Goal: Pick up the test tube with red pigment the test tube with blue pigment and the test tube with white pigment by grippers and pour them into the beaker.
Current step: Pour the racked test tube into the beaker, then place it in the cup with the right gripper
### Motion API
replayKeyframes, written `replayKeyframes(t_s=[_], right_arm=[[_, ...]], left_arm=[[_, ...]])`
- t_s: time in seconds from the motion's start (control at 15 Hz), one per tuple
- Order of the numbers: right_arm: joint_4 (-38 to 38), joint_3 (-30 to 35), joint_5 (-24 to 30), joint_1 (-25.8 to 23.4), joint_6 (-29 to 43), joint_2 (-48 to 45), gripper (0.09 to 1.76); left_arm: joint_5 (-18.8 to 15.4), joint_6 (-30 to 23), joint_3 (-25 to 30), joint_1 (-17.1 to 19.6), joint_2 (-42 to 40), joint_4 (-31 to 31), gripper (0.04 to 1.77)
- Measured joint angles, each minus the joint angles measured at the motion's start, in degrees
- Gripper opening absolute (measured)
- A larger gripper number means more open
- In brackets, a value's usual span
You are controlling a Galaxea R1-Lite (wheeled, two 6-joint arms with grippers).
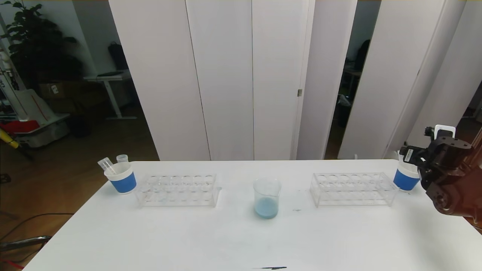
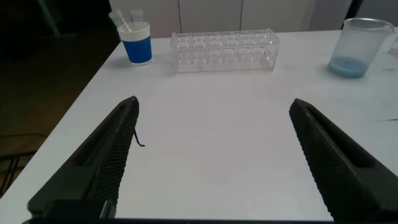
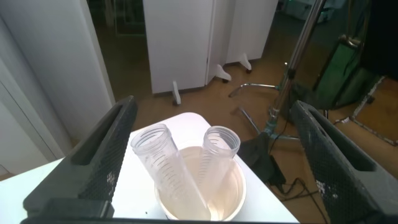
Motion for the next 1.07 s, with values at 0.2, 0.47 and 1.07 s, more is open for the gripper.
replayKeyframes(t_s=[0.2,0.47,1.07], right_arm=[[0.72,0.33,0.52,-0.41,0.01,-3.56,1.75],[4.96,2.32,4.27,-1.02,-0.55,-12.57,1.75],[28.21,19.15,22.52,-5.11,-0.3,-50.94,1.75]], left_arm=[[0.0,0.0,0.0,0.0,0.0,0.0,1.73],[0.0,0.0,0.0,0.0,0.0,0.0,1.73],[0.0,0.0,0.0,0.0,0.0,0.0,1.73]])
